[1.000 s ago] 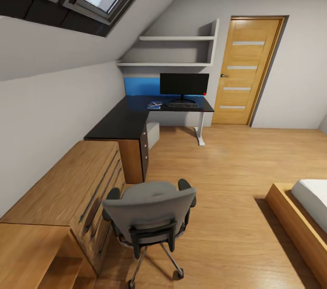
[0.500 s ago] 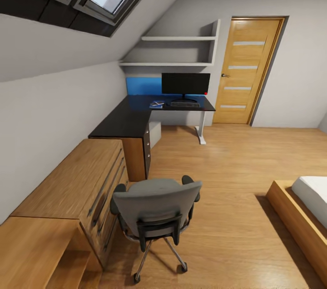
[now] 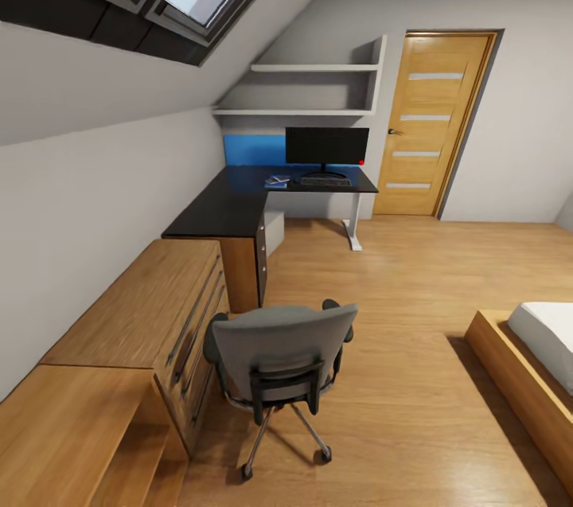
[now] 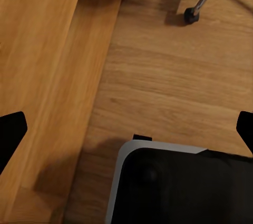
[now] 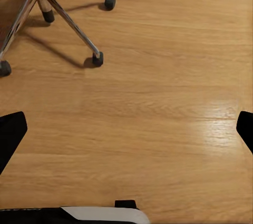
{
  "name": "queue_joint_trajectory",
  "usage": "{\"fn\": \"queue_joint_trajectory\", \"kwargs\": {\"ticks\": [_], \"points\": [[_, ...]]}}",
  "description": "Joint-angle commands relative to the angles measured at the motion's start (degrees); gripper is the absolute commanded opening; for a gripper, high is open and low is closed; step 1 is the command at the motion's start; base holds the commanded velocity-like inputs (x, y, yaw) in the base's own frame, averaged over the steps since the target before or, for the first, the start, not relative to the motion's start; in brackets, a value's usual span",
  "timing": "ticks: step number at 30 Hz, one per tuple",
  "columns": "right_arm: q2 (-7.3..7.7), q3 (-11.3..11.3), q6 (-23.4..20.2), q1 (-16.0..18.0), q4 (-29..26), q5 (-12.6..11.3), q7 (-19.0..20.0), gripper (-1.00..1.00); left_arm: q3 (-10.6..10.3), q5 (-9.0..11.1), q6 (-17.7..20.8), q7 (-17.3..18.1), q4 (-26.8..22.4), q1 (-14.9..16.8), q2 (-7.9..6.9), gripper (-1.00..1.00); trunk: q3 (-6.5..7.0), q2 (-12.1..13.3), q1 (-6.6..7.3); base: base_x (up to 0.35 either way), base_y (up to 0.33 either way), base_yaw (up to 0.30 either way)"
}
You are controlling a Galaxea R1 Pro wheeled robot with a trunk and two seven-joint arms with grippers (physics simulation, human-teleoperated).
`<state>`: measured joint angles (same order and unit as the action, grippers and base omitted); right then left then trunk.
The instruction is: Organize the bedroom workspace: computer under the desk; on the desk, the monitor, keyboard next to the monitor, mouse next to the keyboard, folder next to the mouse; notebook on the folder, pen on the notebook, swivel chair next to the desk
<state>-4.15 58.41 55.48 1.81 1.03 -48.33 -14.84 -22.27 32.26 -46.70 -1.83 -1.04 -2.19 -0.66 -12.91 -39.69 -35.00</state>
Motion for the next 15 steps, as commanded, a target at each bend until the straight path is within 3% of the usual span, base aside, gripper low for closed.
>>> {"fn": "queue_joint_trajectory", "kwargs": {"ticks": [1,15], "points": [[-0.04,0.5,0.1,0.0,0.1,0.1,-0.5,1.00,-0.5,0.3,-0.1,-0.2,-0.1,0.0,-0.03,1.00,-0.07,-0.1,-0.01,-0.039,0.017,0.000],[-0.03,0.5,0.1,0.0,0.1,0.1,-0.5,1.00,-0.5,0.3,0.0,-0.2,-0.1,0.0,-0.03,1.00,-0.07,-0.1,-0.01,-0.010,0.033,0.000]]}}
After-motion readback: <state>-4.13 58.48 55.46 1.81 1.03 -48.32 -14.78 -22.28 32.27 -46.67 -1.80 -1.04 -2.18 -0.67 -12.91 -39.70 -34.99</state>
